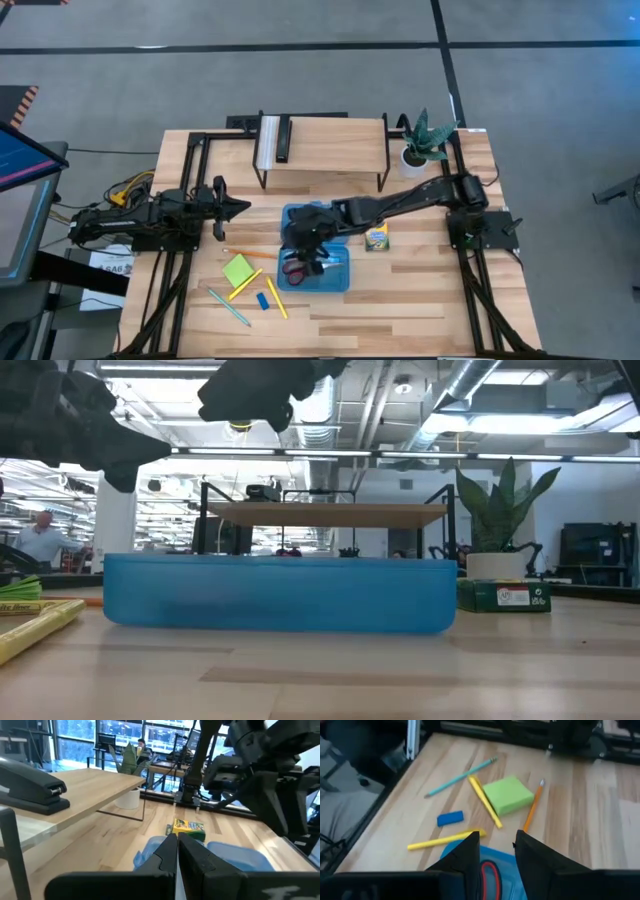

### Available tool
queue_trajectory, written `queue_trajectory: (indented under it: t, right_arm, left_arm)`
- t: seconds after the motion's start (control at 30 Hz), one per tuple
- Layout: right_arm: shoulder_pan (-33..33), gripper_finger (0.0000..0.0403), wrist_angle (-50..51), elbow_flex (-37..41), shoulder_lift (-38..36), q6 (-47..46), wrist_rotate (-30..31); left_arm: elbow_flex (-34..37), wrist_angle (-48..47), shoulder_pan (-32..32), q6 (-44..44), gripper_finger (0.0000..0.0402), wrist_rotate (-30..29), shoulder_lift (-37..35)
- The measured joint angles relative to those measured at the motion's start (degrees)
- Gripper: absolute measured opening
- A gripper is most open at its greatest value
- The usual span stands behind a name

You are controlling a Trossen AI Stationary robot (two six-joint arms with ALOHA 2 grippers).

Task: Pack school essentials
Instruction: Put the green sticky notes into the blue supply box

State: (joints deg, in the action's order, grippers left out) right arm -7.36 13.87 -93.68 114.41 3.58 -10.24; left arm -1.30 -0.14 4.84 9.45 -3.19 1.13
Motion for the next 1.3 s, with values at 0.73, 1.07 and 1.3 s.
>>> queue_trajectory:
  t: [0.73, 1.07, 1.3]
  right_arm:
    - [3.86, 0.0133, -17.96, 17.37, -8.09, -0.39, -5.16]
    - [6.89, 0.0126, -19.08, 17.37, -8.09, -1.02, -13.9]
    - [9.02, 0.0123, -22.99, 21.17, -8.67, -3.3, -15.95]
  left_arm:
    - [0.0, -0.38, 0.0, 3.82, 0.0004, 2.07, 0.0]
    - [0.0, -0.48, 0.0, 3.84, 0.0004, 2.9, 0.0]
    - [0.0, -0.48, 0.0, 2.76, 0.0004, 2.87, 0.0]
